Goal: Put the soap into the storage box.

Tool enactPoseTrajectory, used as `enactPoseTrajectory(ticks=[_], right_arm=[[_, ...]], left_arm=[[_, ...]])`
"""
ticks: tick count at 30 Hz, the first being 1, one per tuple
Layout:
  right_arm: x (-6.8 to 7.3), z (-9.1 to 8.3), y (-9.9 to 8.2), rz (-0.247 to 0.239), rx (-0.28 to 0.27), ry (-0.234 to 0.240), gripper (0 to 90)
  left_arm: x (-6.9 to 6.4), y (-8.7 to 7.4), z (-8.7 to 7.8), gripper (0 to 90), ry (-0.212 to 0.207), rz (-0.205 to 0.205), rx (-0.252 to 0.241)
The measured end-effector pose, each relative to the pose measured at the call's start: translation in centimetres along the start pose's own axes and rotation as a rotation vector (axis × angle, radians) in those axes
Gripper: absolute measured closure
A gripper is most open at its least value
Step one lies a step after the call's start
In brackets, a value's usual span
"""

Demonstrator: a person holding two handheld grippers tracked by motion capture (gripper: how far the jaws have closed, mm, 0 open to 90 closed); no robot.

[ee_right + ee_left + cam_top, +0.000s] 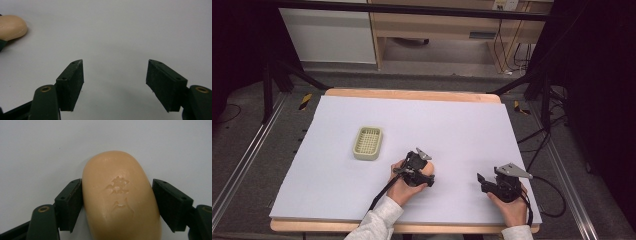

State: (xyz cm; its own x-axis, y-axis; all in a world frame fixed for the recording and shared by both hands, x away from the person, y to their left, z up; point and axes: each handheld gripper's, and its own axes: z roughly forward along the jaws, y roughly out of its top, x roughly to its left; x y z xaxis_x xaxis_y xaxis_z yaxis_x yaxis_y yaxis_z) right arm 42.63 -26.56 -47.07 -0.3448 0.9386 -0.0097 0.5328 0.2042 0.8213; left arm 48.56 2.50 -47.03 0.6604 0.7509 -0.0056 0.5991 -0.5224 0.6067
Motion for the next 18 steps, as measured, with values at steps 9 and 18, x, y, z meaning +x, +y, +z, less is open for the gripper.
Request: enactPoseTrajectory(ticks=[9,18], right_arm=[[-0.02,0.06,-0.05,0.000,0.006,0.001,30.5],[0.04,0.02,-0.02,0.003,0.005,0.005,30.5]], left_arm=[[0.04,0.11,-0.03,29.3,0.008,-0.010,0.003],[-0.10,0.09,-0.27,30.3,-0.001,0.000,-0.002]])
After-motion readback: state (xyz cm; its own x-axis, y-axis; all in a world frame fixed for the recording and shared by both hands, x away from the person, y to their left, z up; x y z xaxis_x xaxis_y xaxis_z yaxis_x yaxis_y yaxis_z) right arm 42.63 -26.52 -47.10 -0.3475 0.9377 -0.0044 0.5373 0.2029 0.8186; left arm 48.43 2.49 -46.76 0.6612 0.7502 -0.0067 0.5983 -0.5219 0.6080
